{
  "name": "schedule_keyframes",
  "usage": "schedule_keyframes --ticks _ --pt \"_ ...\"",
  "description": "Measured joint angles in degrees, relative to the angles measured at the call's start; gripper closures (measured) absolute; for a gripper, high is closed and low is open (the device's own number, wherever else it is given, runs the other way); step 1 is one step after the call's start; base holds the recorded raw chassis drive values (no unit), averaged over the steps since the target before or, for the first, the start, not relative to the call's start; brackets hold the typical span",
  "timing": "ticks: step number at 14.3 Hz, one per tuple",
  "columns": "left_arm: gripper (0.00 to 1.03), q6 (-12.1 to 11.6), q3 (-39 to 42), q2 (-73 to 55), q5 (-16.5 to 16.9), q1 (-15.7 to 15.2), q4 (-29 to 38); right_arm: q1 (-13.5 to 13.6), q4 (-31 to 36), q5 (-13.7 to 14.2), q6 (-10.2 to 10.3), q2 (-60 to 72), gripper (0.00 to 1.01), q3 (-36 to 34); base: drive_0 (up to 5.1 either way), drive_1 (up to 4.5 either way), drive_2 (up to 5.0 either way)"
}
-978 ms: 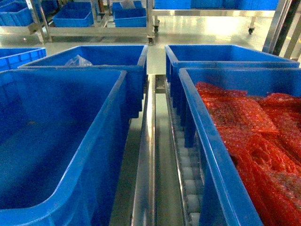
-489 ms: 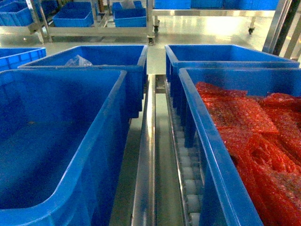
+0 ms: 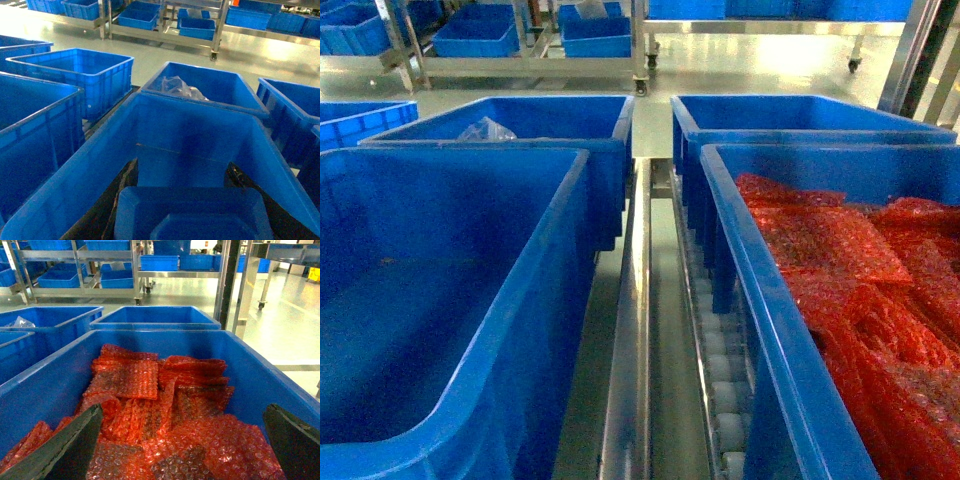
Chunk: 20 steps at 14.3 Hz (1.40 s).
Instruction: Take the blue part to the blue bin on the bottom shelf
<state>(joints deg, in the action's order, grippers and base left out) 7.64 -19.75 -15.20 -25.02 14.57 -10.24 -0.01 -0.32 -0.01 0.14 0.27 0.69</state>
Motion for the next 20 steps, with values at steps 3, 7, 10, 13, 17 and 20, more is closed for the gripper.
schedule_keyframes --ticks 3,7,10,13,17,20 --pt "0.6 -0.02 0.0 0.0 0.0 0.0 0.0 0.0 0.0 0.0 0.0 0.0 0.03 0.0 0.0 0.0 0.0" --pt "0.6 -0.02 0.0 0.0 0.0 0.0 0.0 0.0 0.0 0.0 0.0 0.0 0.03 0.0 0.0 0.0 0.0" --pt "0.6 0.0 0.0 0.0 0.0 0.0 0.0 0.0 0.0 0.0 0.0 0.0 0.03 0.0 0.0 0.0 0.0" --pt "0.6 -0.02 0.0 0.0 0.0 0.0 0.0 0.0 0.0 0.0 0.0 0.0 0.03 0.0 0.0 0.0 0.0" --pt "0.6 -2.58 -1.42 -3.17 -5.27 5.42 -4.52 0.0 0.02 0.0 0.0 0.0 0.03 0.0 0.0 0.0 0.0" --pt "0.6 -3.5 -3.91 -26.62 7.3 -1.29 18.64 0.0 -0.02 0.0 0.0 0.0 0.03 0.0 0.0 0.0 0.0"
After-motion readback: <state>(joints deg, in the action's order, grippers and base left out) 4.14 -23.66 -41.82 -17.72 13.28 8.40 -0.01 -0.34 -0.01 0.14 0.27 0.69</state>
